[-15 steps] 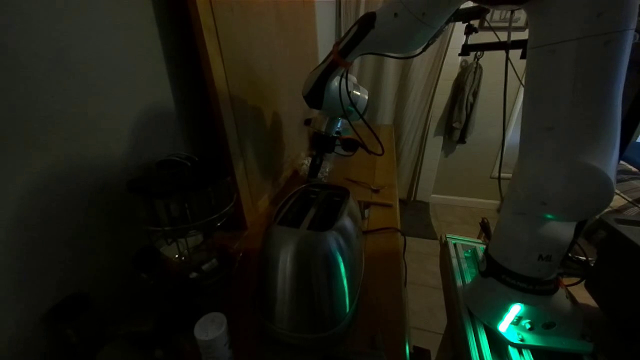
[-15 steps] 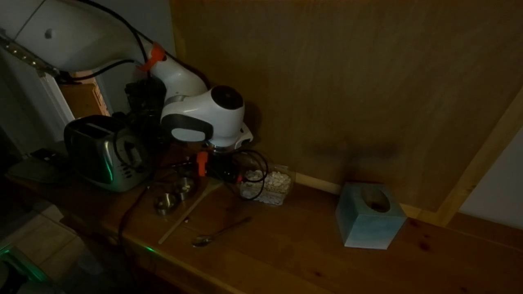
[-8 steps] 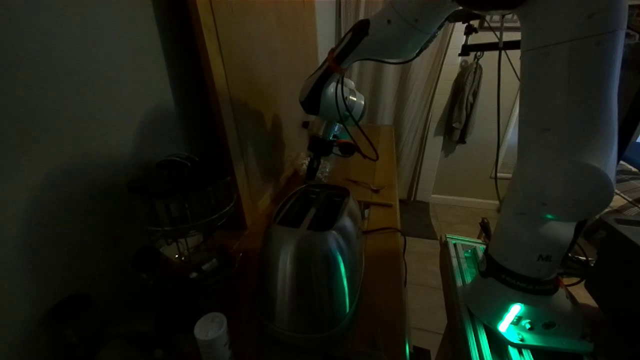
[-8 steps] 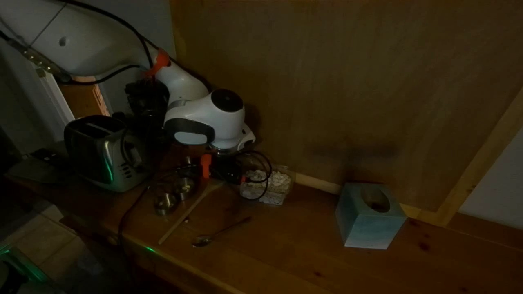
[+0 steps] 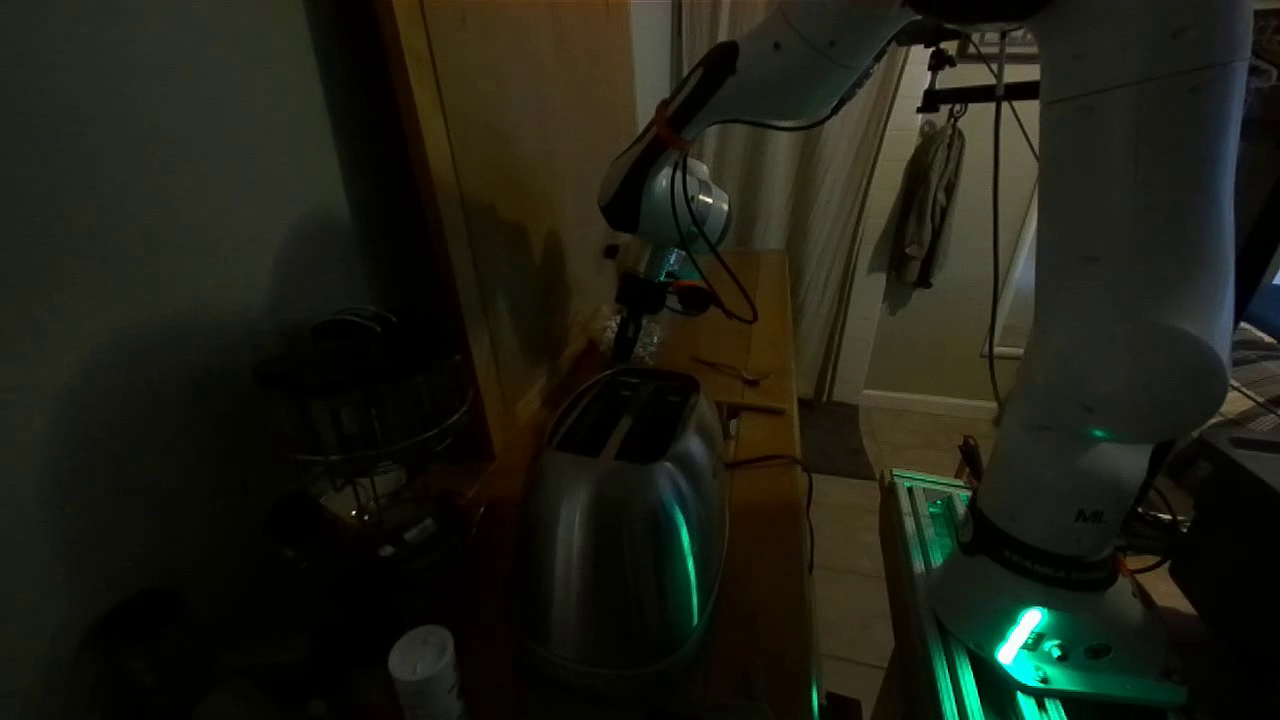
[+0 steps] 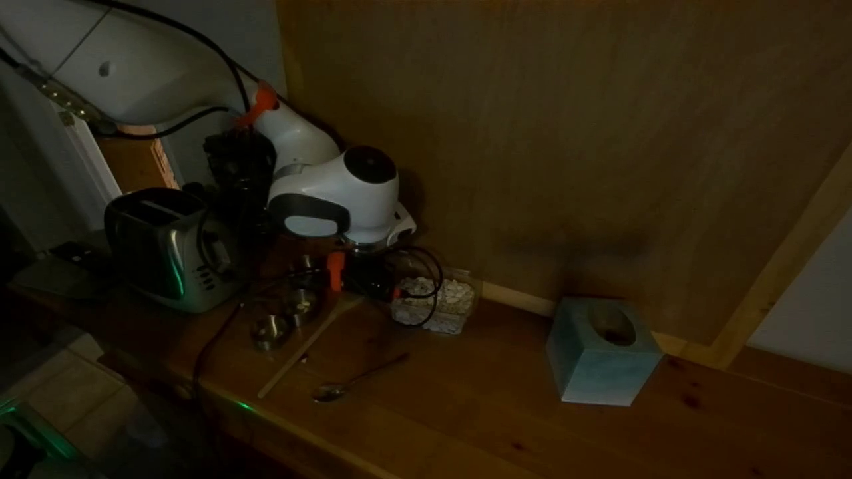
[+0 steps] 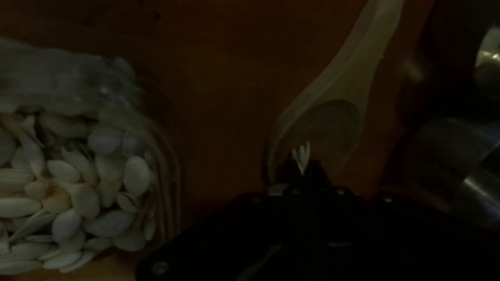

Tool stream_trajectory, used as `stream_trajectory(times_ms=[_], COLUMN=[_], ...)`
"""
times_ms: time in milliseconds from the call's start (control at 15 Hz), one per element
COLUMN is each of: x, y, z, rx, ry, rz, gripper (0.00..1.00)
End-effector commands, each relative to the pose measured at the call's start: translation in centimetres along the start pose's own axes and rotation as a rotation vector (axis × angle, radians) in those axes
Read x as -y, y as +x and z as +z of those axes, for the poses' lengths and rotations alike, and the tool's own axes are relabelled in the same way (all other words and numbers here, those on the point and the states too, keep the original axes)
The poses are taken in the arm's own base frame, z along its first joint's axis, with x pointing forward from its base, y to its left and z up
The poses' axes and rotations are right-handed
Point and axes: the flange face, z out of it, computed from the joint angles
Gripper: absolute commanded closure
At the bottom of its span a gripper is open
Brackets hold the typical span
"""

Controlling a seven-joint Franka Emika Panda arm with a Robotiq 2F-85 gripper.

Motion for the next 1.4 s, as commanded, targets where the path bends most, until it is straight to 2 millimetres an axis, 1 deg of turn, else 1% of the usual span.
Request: stream_trajectory(times_ms=[0, 267, 600, 667, 733, 867, 1200, 1333], x=[0.0, 0.4, 1.6, 1.8, 1.9, 1.9, 1.9, 2.3], y=[-0.1, -0.3, -0.7, -1.0, -1.4, -2.6, -6.0, -7.1], z=[-0.2, -0.8, -3.1, -3.6, -3.9, -4.3, -4.1, -4.0], rx=[0.025, 0.040, 0.064, 0.082, 0.109, 0.161, 0.251, 0.263], ry=[0.000, -0.018, -0.059, -0.067, -0.076, -0.109, -0.120, -0.105], rz=[-0.002, -0.008, -0.029, -0.018, -0.002, 0.038, 0.084, 0.095], gripper=[0.66, 0.39, 0.05, 0.01, 0.00, 0.00, 0.00, 0.00])
